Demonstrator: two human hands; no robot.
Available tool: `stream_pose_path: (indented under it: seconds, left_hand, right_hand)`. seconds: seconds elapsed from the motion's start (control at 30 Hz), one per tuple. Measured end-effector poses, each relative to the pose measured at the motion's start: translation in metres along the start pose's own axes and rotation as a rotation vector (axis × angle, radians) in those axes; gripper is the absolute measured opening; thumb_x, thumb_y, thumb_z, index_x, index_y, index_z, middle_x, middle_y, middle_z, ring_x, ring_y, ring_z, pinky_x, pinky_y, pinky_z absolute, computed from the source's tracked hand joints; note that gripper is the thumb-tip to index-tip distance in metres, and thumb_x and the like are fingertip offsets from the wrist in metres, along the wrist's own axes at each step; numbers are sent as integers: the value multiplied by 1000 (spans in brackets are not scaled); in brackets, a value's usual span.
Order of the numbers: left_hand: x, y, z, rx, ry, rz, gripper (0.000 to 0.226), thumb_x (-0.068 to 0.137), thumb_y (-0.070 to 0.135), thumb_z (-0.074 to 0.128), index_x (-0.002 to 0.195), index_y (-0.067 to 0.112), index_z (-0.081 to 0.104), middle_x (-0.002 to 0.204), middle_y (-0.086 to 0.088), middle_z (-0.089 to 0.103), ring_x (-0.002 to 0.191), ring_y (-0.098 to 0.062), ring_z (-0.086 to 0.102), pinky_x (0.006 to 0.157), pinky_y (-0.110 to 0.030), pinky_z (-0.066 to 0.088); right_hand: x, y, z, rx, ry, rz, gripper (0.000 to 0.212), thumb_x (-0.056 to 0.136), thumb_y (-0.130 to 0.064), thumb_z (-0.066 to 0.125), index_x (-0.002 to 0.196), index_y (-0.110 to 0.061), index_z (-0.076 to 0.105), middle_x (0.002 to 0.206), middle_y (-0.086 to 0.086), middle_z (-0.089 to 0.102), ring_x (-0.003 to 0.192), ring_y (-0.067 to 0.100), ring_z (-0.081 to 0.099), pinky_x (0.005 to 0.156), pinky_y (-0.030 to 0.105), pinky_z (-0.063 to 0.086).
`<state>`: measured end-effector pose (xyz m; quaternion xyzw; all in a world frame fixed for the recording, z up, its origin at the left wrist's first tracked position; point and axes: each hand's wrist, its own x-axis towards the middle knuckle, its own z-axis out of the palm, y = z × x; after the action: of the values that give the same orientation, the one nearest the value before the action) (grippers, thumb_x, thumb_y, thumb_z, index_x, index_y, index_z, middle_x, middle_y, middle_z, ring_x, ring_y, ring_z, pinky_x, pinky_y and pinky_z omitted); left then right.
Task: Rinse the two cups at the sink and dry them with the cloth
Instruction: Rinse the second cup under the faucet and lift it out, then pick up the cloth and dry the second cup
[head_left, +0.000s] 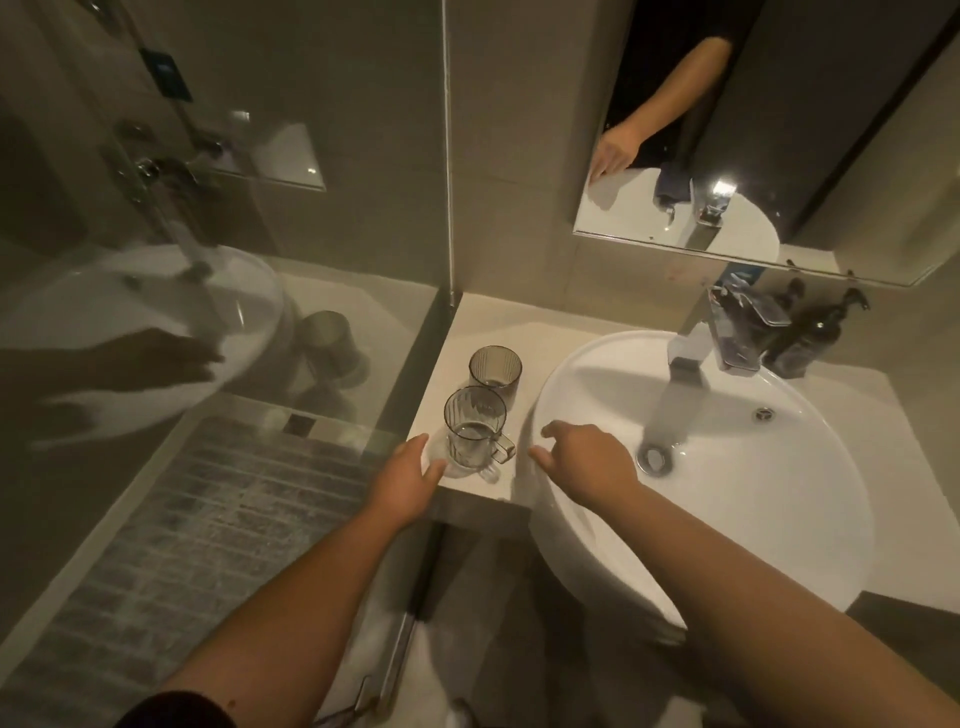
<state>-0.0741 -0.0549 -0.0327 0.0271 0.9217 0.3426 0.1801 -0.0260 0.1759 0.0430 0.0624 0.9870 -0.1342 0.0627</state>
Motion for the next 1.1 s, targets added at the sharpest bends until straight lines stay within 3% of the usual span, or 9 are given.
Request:
stream_pose_path:
  seconds: [0.2,0.27,0.43,0.53,0.7,0.8,0.9,1.0,1.1]
  left_hand:
    - [-40,41,10,-1,357,163,31,95,16,53,124,8,61,125,-18,55,110,-37,58,94,-50,48]
    - [-58,70,20,24,363,300,33,90,17,52,120,7,63,119,-18,59,107,-37,57,93,-48,47]
    - [-97,142,71,93,-41,597,35,95,23,51,127,13,61,125,-7,63,115,-24,59,99,-40,47]
    - [-121,171,108,332,-244,680,40,99,32,49,138,24,52,142,1,54,129,-19,50,111,-38,39]
    - [-132,188,142,545,-501,804,53,94,29,44,147,28,42,153,-2,46,136,-23,45,109,-46,40]
    - [-132,182,154,560,-535,741,50,90,27,45,139,36,45,138,3,60,120,-21,58,95,-46,49]
    - [-137,179,158,559,-495,708,54,86,26,44,138,41,43,134,3,62,117,-22,60,93,-44,50]
    - [-138,180,158,550,-504,634,49,90,22,46,135,42,46,135,3,63,117,-23,60,95,-44,49]
    - [-131,177,158,554,-491,537,49,97,18,45,144,30,48,144,-2,57,129,-24,54,107,-39,42]
  right_hand:
    - [-63,84,-36,108,10,136,32,93,-43,55,117,-25,65,107,-5,71,96,17,64,82,31,48]
    - [-90,111,-39,106,2,191,30,92,-42,57,114,-25,67,111,-6,69,96,16,63,83,30,47]
    - [-155,156,-37,74,-99,206,34,93,-42,57,122,-26,62,126,-6,62,110,15,58,95,29,43]
    - [-189,165,-25,-65,-93,27,34,92,-50,53,116,-29,61,121,-5,63,104,12,55,95,27,43]
    - [-227,168,9,-155,23,-173,78,63,-56,79,124,-14,55,125,8,62,113,27,60,96,41,50]
    - [-232,173,33,-210,-28,-208,100,60,-55,82,138,-6,42,141,16,51,130,35,48,107,48,39]
    - [-232,176,44,-256,-42,-213,98,68,-44,80,145,-5,35,151,18,38,140,36,35,113,53,22]
    - [-228,176,46,-276,-25,-306,88,72,-29,77,145,-3,35,151,20,38,138,38,37,111,56,21]
    - [-219,180,50,-277,-29,-315,81,76,-21,75,145,-3,36,147,19,44,135,36,43,112,55,27]
